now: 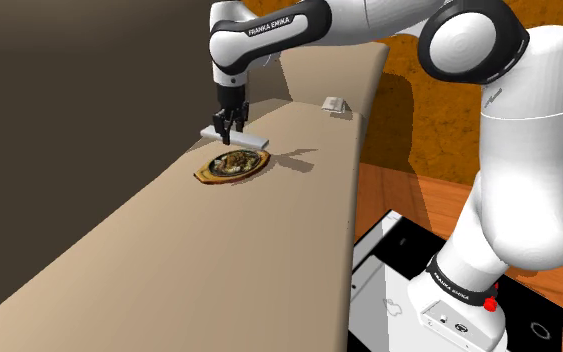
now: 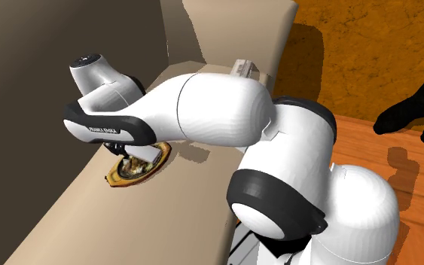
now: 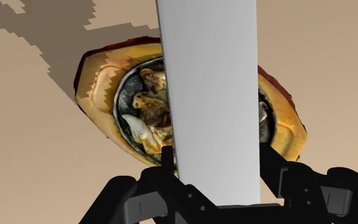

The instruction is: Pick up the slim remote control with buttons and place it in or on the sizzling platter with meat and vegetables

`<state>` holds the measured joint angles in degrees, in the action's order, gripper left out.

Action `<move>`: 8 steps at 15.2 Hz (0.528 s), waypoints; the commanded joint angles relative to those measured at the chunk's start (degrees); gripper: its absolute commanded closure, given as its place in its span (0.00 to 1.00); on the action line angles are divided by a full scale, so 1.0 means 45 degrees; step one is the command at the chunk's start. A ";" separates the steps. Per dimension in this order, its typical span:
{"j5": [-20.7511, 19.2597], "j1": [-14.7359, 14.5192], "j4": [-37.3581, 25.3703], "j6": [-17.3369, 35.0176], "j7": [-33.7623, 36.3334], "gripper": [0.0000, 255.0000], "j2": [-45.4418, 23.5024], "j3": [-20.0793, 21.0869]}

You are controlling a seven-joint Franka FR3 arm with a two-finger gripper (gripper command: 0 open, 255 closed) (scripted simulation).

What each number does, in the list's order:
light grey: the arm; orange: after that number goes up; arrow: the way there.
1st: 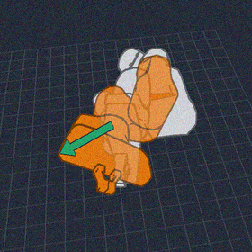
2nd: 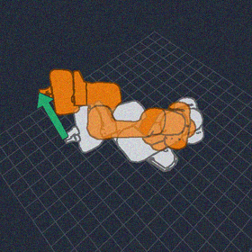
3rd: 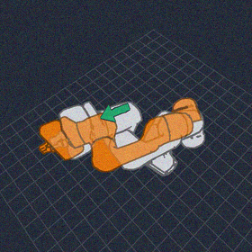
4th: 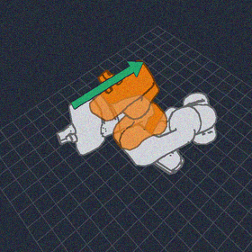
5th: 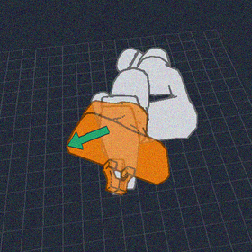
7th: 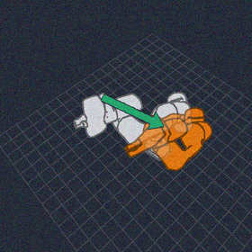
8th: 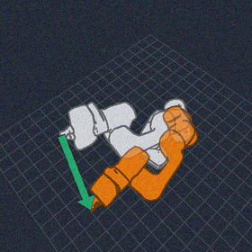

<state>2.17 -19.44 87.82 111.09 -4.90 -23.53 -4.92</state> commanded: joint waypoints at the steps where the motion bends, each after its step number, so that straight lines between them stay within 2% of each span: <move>1: 0.0006 -0.0010 0.0327 0.0369 0.0001 1.00 -0.0031 0.0006; 8: 0.0019 -0.0010 0.0579 0.0734 -0.0009 1.00 -0.0144 0.0013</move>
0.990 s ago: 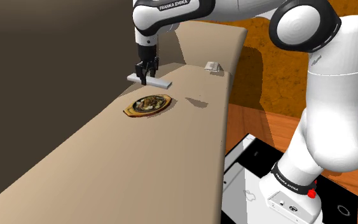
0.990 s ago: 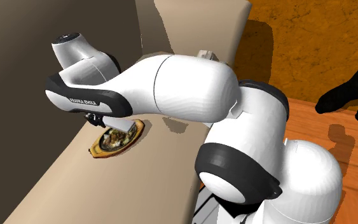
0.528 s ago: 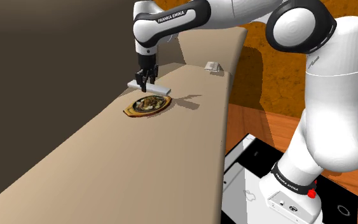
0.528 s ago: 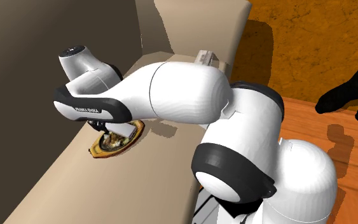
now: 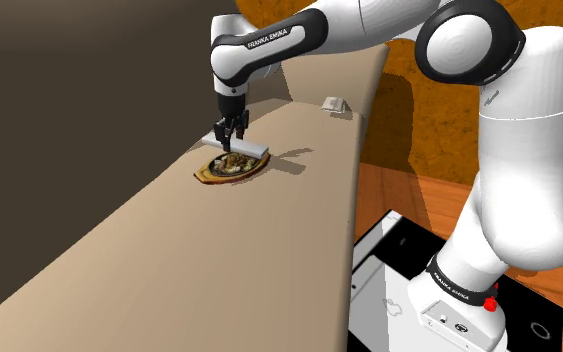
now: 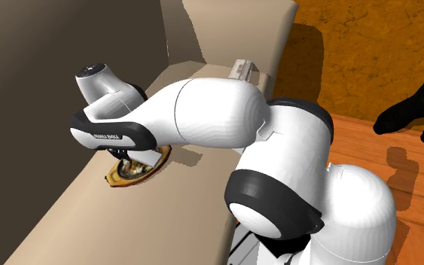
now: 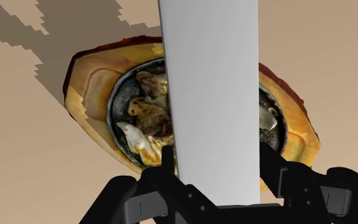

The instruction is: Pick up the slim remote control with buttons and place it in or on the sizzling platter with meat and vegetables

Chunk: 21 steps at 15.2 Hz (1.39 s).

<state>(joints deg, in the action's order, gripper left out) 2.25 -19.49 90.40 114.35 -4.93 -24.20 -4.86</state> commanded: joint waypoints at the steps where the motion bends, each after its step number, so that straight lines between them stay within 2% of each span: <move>1: 0.0000 0.0001 0.0005 0.0009 -0.0001 1.00 0.0004 0.0000; 3: 0.0000 0.0001 0.0005 0.0009 -0.0001 1.00 0.0004 0.0000; 4: 0.0000 0.0001 0.0004 0.0009 -0.0002 0.00 0.0003 0.0000; 9: 0.0000 0.0001 0.0005 0.0009 -0.0002 0.00 0.0004 -0.0001; 13: -0.0042 0.0006 -0.1109 -0.1453 0.0029 0.00 0.0353 -0.0021; 21: -0.0042 0.0006 -0.1109 -0.1453 0.0029 0.00 0.0353 -0.0021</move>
